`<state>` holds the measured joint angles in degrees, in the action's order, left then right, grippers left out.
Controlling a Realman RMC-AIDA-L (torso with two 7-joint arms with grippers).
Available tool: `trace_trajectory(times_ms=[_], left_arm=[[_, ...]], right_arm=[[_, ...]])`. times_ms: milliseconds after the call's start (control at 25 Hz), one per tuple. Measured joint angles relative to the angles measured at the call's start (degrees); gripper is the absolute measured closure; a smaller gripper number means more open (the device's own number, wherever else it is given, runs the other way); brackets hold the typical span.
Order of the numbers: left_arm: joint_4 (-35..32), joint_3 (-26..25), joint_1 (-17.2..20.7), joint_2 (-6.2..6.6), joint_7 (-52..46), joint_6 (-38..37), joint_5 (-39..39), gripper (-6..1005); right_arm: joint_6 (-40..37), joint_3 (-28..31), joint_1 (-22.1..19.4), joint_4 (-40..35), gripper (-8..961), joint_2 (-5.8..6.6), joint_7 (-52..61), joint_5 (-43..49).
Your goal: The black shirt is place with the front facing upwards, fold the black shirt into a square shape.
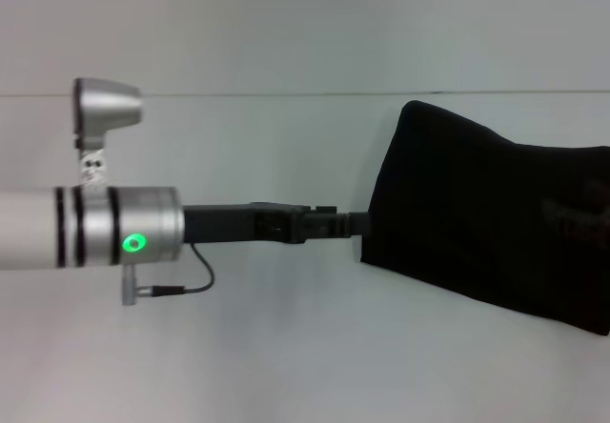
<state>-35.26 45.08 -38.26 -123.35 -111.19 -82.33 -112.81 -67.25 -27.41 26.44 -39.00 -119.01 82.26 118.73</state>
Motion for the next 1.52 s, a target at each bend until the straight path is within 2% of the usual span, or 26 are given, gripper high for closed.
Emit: trace_trajectory(times_ms=[80, 280, 600, 960, 1200, 1520], left_arm=[[1.29, 2.24, -1.51, 0.11, -4.37, 3.36, -0.02, 238], [5.21, 8.27, -5.81, -0.12, -11.30, 13.36, -0.04, 238], [11.36, 8.87, -10.40, -1.02, -11.17, 26.63, 0.51, 238], [17.71, 8.89, -14.77, -1.37, -7.50, 33.32, 1.27, 239], [18.87, 8.88, -15.17, -1.37, -5.98, 33.56, 2.38, 238], [20.31, 8.88, -15.62, -1.37, -5.64, 33.65, 3.18, 238]], right_arm=[[-4.01, 0.01, -0.93, -1.50, 48, -0.54, -3.36, -2.48], [-9.92, 0.05, -1.63, -1.81, 47, -0.66, -7.23, -4.58], [-12.09, 0.25, -3.04, -1.57, 47, -0.69, -7.97, -4.69], [-13.78, 0.65, -3.49, -1.66, 46, -0.69, -8.05, -5.48], [-17.57, -0.39, -3.50, -1.47, 46, -0.61, -11.46, -4.92], [-17.61, -2.41, -3.66, -0.50, 47, -0.73, -13.02, -3.41]])
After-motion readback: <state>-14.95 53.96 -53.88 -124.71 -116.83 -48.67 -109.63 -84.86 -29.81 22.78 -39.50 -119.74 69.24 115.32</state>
